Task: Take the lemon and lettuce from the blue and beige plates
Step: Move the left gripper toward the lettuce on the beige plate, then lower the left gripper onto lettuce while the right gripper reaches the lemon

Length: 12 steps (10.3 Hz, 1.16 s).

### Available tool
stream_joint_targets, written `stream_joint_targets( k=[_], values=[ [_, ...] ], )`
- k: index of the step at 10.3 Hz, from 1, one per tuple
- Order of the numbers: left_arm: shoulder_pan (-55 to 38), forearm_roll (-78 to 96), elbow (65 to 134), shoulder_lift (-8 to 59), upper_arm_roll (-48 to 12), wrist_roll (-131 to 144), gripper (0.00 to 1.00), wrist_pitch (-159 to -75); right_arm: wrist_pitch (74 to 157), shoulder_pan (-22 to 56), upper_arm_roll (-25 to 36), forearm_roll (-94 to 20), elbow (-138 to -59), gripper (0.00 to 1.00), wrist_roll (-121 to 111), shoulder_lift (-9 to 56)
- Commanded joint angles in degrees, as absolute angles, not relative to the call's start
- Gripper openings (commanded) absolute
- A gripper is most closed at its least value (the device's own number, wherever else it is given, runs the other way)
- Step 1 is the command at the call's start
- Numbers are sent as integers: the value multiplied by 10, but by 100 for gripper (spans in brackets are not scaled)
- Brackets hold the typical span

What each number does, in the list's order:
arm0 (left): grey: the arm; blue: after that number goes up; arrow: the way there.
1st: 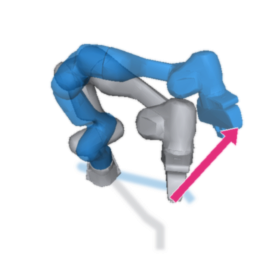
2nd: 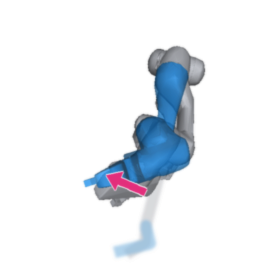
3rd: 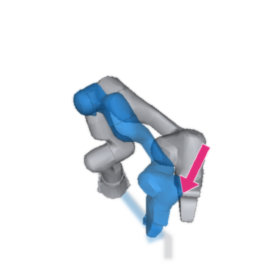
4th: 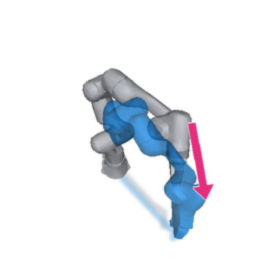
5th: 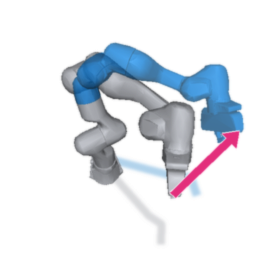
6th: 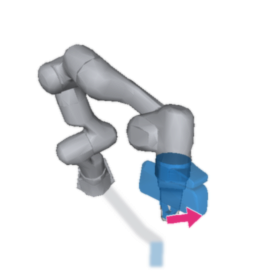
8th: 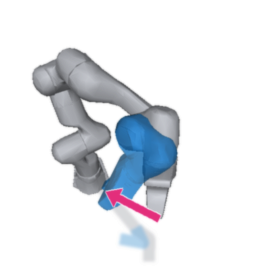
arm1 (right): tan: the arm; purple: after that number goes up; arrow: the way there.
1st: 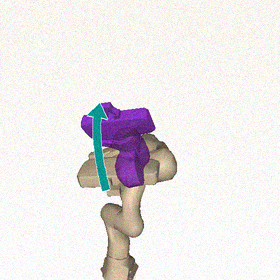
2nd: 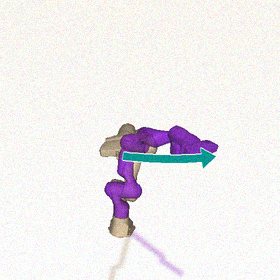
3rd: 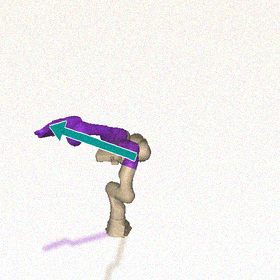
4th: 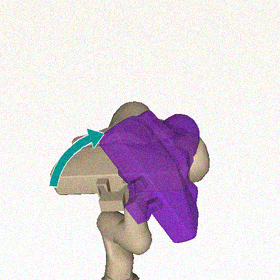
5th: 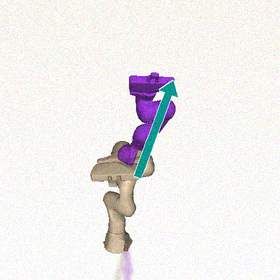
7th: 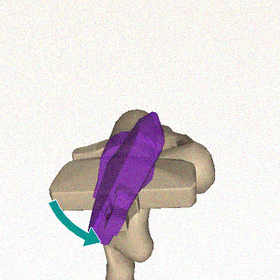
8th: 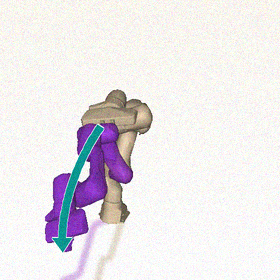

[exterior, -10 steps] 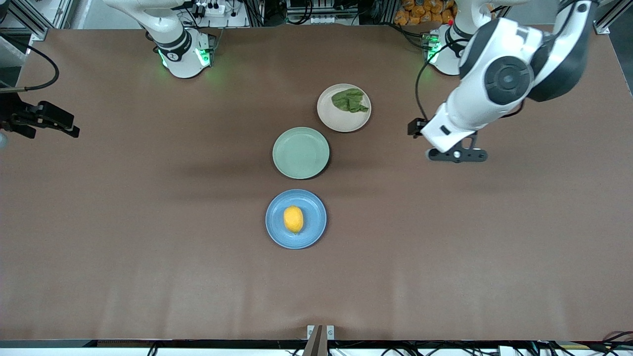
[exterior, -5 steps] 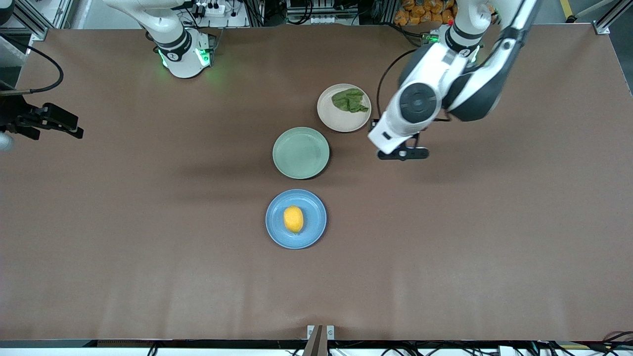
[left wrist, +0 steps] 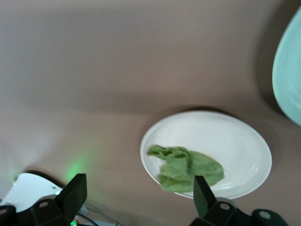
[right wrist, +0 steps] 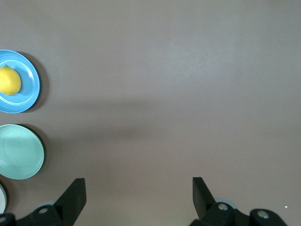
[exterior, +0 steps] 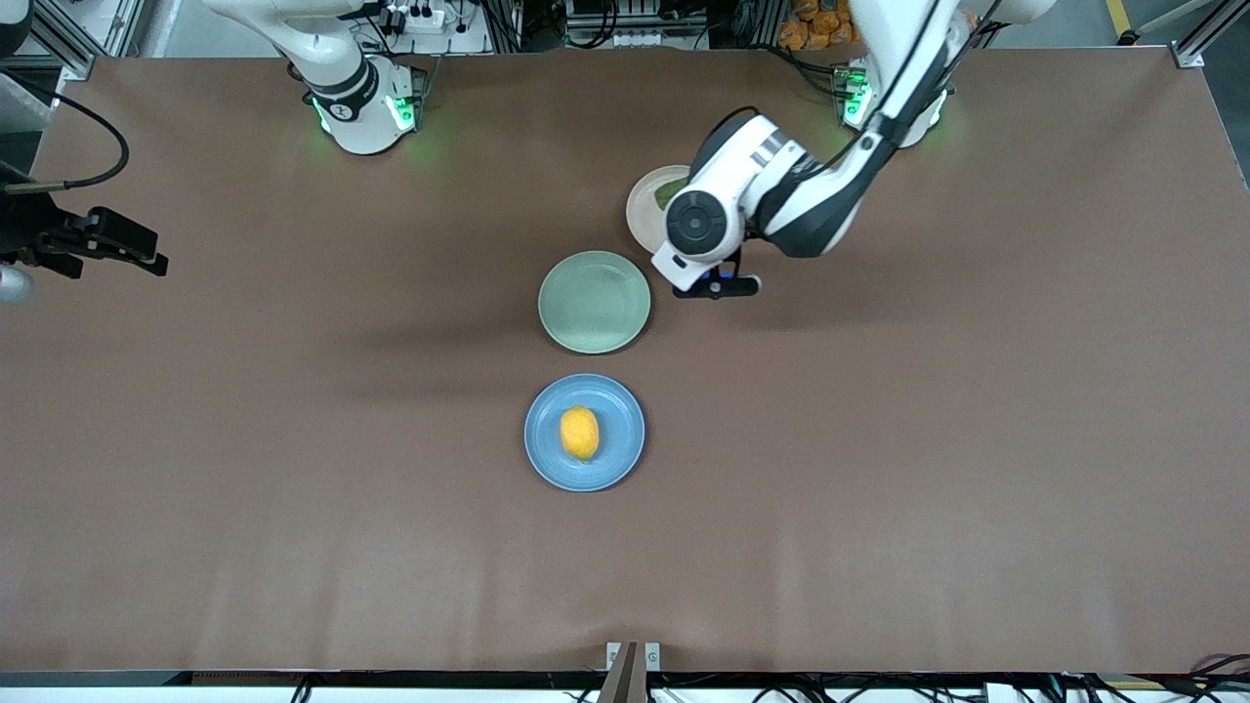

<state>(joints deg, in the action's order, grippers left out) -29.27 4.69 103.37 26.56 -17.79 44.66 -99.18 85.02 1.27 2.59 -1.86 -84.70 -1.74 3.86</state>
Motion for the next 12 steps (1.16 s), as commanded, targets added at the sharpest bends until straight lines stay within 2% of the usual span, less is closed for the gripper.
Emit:
stream_joint_targets(
  k=[1,5,7,12],
  values=[
    [-329,67,1021,306,-174,473,100,-1012,845,11,26,-27,-843,100,-41,44],
    [-357,81,1021,353,-185,469,100,-1017,884,62,23,-31,-847,100,68,82],
    [-363,90,1021,370,-186,465,100,-1024,954,105,6,-32,-846,100,152,129],
    [-372,95,1021,400,-197,458,100,-1041,1164,150,-76,-30,-846,100,339,271]
  ],
)
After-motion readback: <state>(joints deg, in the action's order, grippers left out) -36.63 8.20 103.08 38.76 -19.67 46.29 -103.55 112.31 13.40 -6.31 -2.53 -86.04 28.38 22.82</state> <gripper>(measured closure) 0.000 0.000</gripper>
